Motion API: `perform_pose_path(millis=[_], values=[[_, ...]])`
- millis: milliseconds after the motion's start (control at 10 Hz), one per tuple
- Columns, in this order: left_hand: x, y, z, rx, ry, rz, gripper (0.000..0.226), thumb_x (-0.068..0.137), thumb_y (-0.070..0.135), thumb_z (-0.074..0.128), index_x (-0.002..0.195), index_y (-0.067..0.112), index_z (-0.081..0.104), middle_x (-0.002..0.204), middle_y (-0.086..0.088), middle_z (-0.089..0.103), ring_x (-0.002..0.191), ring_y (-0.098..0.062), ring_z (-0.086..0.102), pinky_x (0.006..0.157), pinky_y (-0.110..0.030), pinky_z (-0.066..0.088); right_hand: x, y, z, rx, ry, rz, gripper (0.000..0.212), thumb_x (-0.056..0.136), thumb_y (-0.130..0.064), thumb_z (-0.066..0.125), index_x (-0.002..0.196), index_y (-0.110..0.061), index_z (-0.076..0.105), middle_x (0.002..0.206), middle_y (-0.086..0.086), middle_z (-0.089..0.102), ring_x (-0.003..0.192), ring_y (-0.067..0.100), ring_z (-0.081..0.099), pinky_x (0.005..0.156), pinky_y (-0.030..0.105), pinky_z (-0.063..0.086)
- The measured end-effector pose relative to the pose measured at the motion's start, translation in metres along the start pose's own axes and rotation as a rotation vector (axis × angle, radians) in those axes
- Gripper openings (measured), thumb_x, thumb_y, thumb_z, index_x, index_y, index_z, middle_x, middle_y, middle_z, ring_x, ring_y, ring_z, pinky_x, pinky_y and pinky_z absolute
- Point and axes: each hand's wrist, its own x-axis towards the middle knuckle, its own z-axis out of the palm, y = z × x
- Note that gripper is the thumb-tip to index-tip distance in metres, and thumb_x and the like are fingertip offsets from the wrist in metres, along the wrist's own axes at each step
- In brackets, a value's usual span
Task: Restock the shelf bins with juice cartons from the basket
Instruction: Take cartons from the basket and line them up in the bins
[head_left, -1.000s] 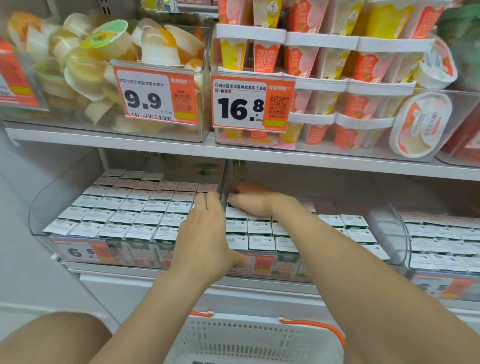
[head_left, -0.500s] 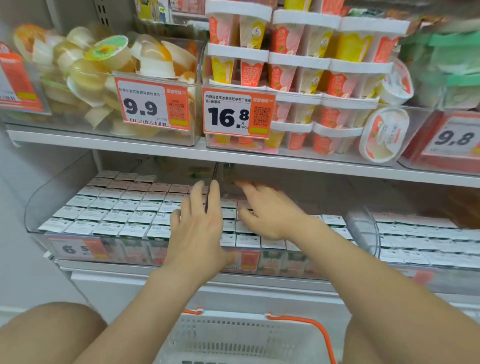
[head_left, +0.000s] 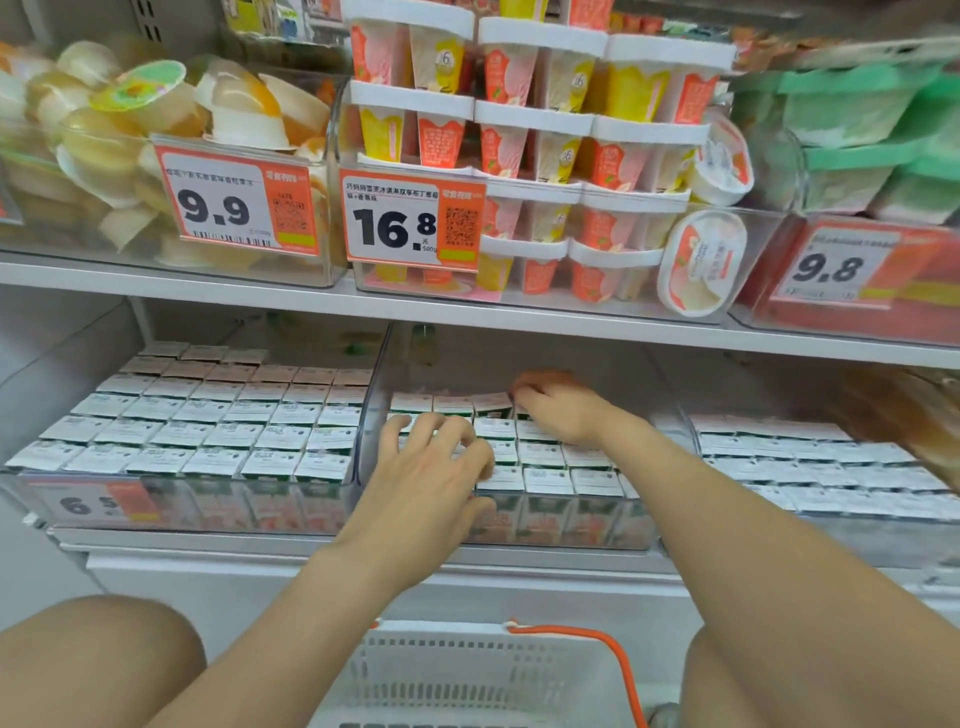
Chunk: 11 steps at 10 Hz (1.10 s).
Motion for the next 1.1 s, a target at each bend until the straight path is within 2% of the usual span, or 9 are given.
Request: perform_pose_path(millis=[100, 300, 400, 500, 600, 700, 800, 1000, 1100], values=[[0.002, 0.002, 0.003, -0.042, 0.023, -0.029, 0.020, 0.095, 0.052, 0.067, 0.102, 0.038, 0.055, 0.122, 0.014, 0.048, 0.121, -0.018, 0.044, 0.112, -0.046, 0.027, 0.009, -0.013, 0.007, 0.036, -0.063, 0.001, 0.034, 0.105, -0.030, 0.041, 0.116, -0.010, 0.066, 0.123, 0.011, 0.068, 0.114, 0.034, 0.061, 0.101, 0.044, 0.049], [0.005, 0.000, 0.005, -0.038, 0.045, -0.096, 0.024, 0.090, 0.055, 0.071, 0.099, 0.040, 0.056, 0.118, 0.016, 0.048, 0.116, -0.018, 0.043, 0.106, -0.044, 0.031, 0.018, -0.034, 0.006, 0.009, -0.144, 0.062, 0.022, 0.104, -0.025, 0.041, 0.088, -0.016, 0.054, 0.093, 0.006, 0.056, 0.086, 0.024, 0.044, 0.070, 0.034, 0.035], [0.004, 0.000, 0.006, -0.047, 0.047, -0.099, 0.025, 0.089, 0.053, 0.073, 0.098, 0.040, 0.054, 0.116, 0.016, 0.049, 0.114, -0.018, 0.045, 0.103, -0.044, 0.033, 0.015, -0.028, 0.005, 0.028, -0.165, 0.065, 0.034, 0.105, -0.030, 0.040, 0.114, -0.005, 0.061, 0.120, 0.018, 0.064, 0.092, 0.027, 0.050, 0.083, 0.038, 0.040], [0.003, -0.001, 0.008, -0.063, 0.076, -0.087, 0.033, 0.085, 0.054, 0.076, 0.101, 0.039, 0.052, 0.112, 0.016, 0.049, 0.111, -0.018, 0.047, 0.101, -0.043, 0.035, 0.006, -0.019, 0.005, 0.004, -0.128, -0.009, 0.039, 0.107, -0.036, 0.035, 0.116, -0.007, 0.060, 0.118, 0.017, 0.063, 0.106, 0.037, 0.056, 0.096, 0.043, 0.045], [0.001, -0.004, 0.007, -0.051, 0.087, -0.103, 0.041, 0.086, 0.064, 0.069, 0.112, 0.038, 0.050, 0.115, 0.015, 0.048, 0.115, -0.016, 0.046, 0.103, -0.041, 0.035, -0.012, -0.009, 0.003, -0.199, -0.044, -0.116, 0.062, 0.104, -0.057, 0.028, 0.149, -0.019, 0.046, 0.154, 0.011, 0.051, 0.141, 0.032, 0.047, 0.116, 0.050, 0.038], [-0.002, -0.004, 0.007, -0.052, 0.090, -0.098, 0.046, 0.089, 0.069, 0.058, 0.121, 0.037, 0.049, 0.119, 0.014, 0.047, 0.115, -0.016, 0.047, 0.103, -0.040, 0.036, -0.036, 0.003, -0.005, -0.237, -0.036, -0.154, 0.073, 0.104, -0.054, 0.032, 0.165, -0.017, 0.017, 0.164, 0.015, 0.037, 0.150, 0.034, 0.037, 0.120, 0.050, 0.036], [-0.005, 0.000, 0.007, -0.096, 0.097, -0.040, 0.034, 0.096, 0.057, 0.060, 0.122, 0.035, 0.053, 0.119, 0.013, 0.050, 0.111, -0.017, 0.049, 0.099, -0.038, 0.039, -0.056, 0.020, -0.028, -0.245, -0.083, -0.038, 0.074, 0.104, -0.032, 0.039, 0.167, -0.013, 0.005, 0.155, 0.024, 0.044, 0.139, 0.040, 0.047, 0.113, 0.045, 0.043], [-0.004, 0.010, 0.015, -0.062, 0.126, 0.098, 0.018, 0.095, 0.027, 0.071, 0.112, 0.029, 0.063, 0.109, 0.011, 0.059, 0.101, -0.021, 0.054, 0.084, -0.037, 0.046, -0.083, 0.037, -0.049, -0.285, -0.060, 0.020, 0.076, 0.097, -0.009, 0.043, 0.166, -0.011, 0.013, 0.154, 0.023, 0.044, 0.142, 0.038, 0.043, 0.113, 0.040, 0.042], [-0.003, 0.019, 0.016, -0.226, 0.186, 0.032, 0.010, 0.097, 0.028, 0.068, 0.106, 0.029, 0.064, 0.102, 0.014, 0.059, 0.096, -0.014, 0.054, 0.084, -0.034, 0.047, -0.094, 0.014, -0.028, -0.293, 0.158, -0.156, 0.062, 0.094, -0.014, 0.049, 0.156, -0.015, 0.041, 0.146, 0.015, 0.052, 0.135, 0.034, 0.050, 0.109, 0.045, 0.047]])
